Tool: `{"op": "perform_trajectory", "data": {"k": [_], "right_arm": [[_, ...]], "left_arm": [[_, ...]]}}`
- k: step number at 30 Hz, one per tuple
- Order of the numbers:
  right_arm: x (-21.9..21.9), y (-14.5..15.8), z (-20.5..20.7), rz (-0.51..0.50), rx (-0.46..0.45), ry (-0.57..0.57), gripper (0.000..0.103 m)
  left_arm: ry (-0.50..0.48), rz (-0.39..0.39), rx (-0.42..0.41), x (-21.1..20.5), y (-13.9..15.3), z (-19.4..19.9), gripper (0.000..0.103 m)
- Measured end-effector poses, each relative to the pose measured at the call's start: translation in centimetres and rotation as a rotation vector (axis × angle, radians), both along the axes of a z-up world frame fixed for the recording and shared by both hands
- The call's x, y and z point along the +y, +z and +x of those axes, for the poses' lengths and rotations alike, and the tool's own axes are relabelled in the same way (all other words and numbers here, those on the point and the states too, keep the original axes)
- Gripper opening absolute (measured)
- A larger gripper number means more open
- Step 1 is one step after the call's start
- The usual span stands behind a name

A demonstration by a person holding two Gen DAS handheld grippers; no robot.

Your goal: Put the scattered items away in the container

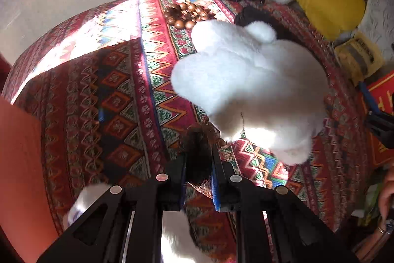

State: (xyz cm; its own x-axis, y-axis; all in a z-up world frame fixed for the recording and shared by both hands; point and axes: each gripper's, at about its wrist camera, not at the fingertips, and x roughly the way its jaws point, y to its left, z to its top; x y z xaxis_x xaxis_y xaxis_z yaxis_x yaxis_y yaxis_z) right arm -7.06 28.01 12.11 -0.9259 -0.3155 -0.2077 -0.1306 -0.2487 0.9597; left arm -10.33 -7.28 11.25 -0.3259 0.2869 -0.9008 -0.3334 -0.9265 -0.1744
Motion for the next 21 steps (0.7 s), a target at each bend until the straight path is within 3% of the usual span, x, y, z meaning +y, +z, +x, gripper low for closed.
{"op": "perform_trajectory", "data": {"k": [4, 7, 8, 9, 11, 13, 15, 17, 18, 19, 21], "right_arm": [[-3.9, 4.1, -4.0, 0.21, 0.037, 0.151, 0.084], [-8.7, 6.3, -12.3, 0.415, -0.025, 0.372, 0.075], [-10.4, 6.2, -16.0, 0.494, -0.072, 0.457, 0.067], [-11.9, 5.3, -19.4, 0.573, -0.149, 0.518, 0.066], [-14.4, 2.9, -25.7, 0.765, -0.31, 0.594, 0.065], [-15.7, -0.1, -30.4, 0.906, -0.435, 0.629, 0.06], [-15.9, -3.1, -33.7, 0.952, -0.523, 0.64, 0.057], [-16.1, -5.6, -35.7, 0.991, -0.587, 0.645, 0.052], [-16.3, -6.3, -36.4, 1.024, -0.627, 0.64, 0.046], [-16.3, -6.4, -36.8, 1.057, -0.661, 0.63, 0.026], [-16.0, -5.5, -36.5, 1.037, -0.642, 0.65, 0.017]], "left_arm": [[0.159, 0.295, 0.064, -9.4, 4.8, 5.8, 0.012], [0.264, 0.424, 0.106, -14.7, 6.9, 7.3, 0.012], [0.287, 0.463, 0.127, -16.1, 7.9, 7.5, 0.013], [0.304, 0.487, 0.164, -17.3, 9.2, 7.7, 0.013], [0.354, 0.474, 0.279, -19.9, 12.1, 8.0, 0.013], [0.405, 0.496, 0.344, -22.9, 13.6, 8.3, 0.013], [0.469, 0.504, 0.366, -25.8, 13.6, 8.2, 0.013], [0.538, 0.465, 0.371, -27.7, 12.8, 7.8, 0.013], [0.562, 0.469, 0.364, -28.7, 12.4, 7.8, 0.013], [0.577, 0.485, 0.355, -29.6, 12.1, 8.0, 0.013], [0.61, 0.481, 0.353, -30.9, 11.6, 8.2, 0.013]]}}
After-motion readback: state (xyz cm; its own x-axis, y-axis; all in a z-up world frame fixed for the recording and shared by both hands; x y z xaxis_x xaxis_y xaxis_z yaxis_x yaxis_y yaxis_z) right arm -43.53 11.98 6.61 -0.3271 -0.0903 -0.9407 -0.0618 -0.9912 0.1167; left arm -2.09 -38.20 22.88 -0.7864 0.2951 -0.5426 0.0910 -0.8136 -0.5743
